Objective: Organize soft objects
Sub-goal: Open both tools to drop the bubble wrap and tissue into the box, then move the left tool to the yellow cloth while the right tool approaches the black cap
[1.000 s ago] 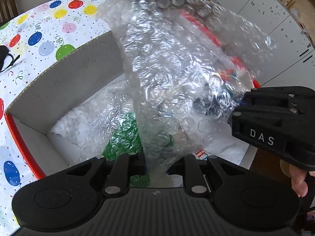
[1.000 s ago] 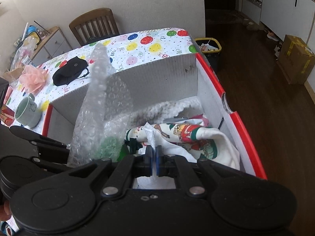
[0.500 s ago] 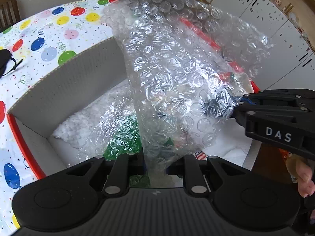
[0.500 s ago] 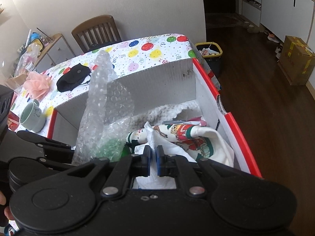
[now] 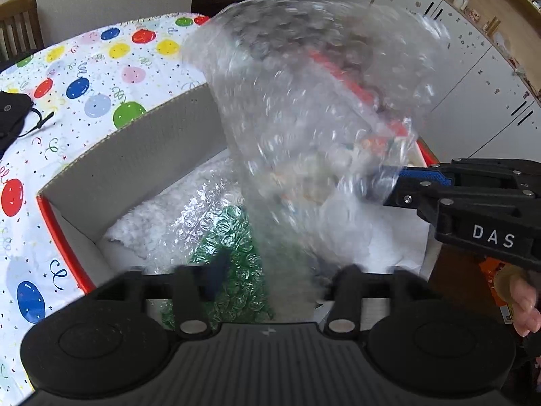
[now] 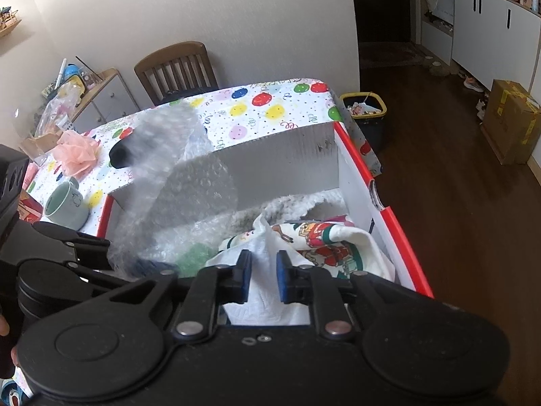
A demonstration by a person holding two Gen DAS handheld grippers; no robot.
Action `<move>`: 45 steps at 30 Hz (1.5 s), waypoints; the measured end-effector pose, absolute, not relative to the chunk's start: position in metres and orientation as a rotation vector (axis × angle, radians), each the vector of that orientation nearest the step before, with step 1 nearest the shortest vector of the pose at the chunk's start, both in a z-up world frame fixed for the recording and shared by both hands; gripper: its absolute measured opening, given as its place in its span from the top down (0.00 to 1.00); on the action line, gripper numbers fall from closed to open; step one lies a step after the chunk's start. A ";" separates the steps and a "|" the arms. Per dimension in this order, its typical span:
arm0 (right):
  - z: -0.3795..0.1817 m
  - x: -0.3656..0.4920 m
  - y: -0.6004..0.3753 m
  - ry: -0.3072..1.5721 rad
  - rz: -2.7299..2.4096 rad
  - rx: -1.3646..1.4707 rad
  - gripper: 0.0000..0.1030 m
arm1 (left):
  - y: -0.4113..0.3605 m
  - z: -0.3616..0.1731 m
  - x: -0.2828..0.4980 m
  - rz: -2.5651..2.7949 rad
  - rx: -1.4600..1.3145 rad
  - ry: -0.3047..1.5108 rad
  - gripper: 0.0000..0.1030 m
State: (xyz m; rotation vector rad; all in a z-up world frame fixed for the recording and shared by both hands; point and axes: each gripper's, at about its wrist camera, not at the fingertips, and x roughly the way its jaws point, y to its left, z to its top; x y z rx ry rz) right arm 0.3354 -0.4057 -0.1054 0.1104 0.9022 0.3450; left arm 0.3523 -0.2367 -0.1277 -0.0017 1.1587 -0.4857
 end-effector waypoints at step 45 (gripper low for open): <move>-0.027 0.263 -0.271 0.705 0.568 0.115 0.02 | -0.056 -0.032 0.252 -0.319 -0.106 0.811 0.18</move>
